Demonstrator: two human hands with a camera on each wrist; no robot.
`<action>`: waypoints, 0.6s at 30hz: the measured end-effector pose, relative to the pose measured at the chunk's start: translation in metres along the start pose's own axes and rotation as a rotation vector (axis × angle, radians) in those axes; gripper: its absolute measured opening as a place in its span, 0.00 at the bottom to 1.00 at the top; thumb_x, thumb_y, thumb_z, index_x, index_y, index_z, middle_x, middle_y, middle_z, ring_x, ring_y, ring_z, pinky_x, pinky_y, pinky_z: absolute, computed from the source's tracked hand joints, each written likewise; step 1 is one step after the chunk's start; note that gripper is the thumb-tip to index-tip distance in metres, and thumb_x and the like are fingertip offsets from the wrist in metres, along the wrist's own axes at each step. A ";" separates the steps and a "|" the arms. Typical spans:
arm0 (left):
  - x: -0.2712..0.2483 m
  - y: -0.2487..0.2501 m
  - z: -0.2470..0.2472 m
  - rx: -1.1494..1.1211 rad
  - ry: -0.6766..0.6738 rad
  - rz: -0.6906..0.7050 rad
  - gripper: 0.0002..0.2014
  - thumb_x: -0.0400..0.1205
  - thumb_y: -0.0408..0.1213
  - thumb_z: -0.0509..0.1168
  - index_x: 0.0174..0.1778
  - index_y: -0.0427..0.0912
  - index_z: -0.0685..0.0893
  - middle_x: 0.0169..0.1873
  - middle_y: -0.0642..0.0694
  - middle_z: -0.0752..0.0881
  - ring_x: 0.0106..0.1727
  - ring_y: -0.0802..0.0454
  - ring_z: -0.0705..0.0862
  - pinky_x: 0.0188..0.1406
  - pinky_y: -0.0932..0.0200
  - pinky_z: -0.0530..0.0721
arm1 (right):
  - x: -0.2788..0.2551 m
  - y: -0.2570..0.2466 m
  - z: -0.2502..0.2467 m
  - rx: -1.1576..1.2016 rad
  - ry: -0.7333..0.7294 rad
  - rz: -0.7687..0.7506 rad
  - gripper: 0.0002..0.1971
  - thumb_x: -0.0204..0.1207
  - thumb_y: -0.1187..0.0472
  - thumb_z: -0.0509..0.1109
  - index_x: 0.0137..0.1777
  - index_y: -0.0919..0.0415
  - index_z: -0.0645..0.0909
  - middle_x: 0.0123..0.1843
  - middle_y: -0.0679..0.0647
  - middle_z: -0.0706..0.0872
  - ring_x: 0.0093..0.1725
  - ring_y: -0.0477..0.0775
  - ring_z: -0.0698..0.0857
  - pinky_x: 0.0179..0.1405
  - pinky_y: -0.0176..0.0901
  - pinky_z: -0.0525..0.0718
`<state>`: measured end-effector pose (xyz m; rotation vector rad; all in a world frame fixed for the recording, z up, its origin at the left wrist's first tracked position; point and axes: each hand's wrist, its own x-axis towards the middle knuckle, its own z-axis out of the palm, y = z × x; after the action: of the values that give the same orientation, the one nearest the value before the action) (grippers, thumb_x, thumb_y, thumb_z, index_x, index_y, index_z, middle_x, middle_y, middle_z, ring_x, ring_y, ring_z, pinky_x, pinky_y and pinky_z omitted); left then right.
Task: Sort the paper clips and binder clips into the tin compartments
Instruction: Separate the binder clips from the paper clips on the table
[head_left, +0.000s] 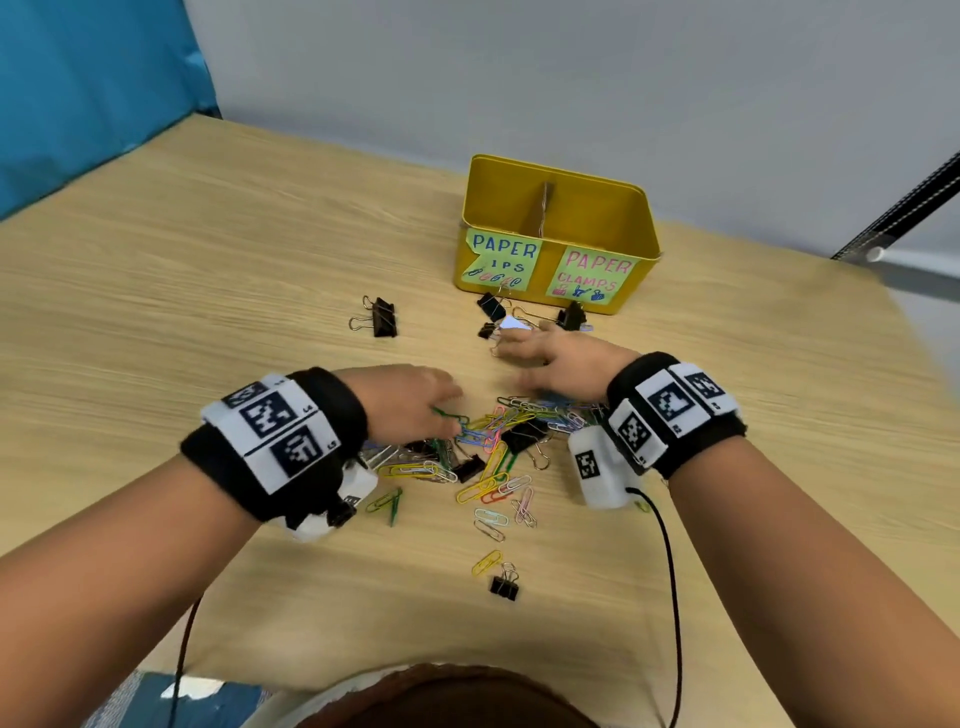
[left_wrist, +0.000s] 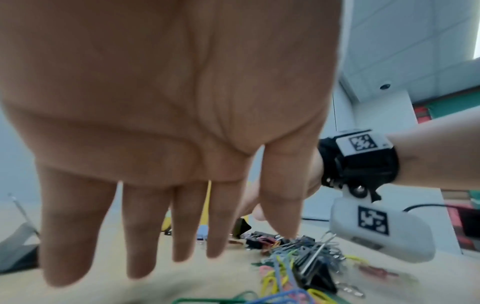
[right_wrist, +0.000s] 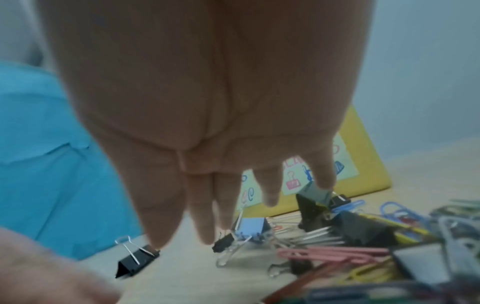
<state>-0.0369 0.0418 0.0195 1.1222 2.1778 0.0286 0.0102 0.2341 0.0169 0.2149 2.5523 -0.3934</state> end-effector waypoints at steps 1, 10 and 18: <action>0.001 0.000 -0.002 -0.013 0.036 -0.024 0.30 0.85 0.47 0.56 0.82 0.43 0.57 0.84 0.45 0.54 0.83 0.48 0.57 0.83 0.55 0.58 | 0.002 0.000 0.000 0.032 0.079 0.035 0.24 0.81 0.54 0.61 0.77 0.51 0.69 0.82 0.50 0.67 0.81 0.59 0.64 0.80 0.56 0.63; 0.045 0.012 -0.019 0.001 0.124 -0.056 0.38 0.82 0.33 0.56 0.83 0.51 0.41 0.84 0.45 0.37 0.85 0.41 0.41 0.84 0.43 0.48 | 0.001 -0.020 0.010 0.077 0.103 -0.030 0.27 0.75 0.72 0.54 0.71 0.54 0.77 0.73 0.56 0.80 0.72 0.58 0.76 0.73 0.46 0.73; 0.047 0.003 -0.017 0.189 -0.011 -0.102 0.35 0.84 0.41 0.55 0.83 0.38 0.44 0.83 0.38 0.38 0.84 0.41 0.39 0.85 0.47 0.48 | 0.025 -0.007 0.006 -0.052 0.163 0.071 0.34 0.75 0.74 0.53 0.82 0.58 0.54 0.85 0.56 0.58 0.83 0.57 0.59 0.82 0.60 0.59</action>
<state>-0.0638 0.0822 0.0075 1.1088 2.2616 -0.2322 -0.0098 0.2270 -0.0001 0.3291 2.7021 -0.2928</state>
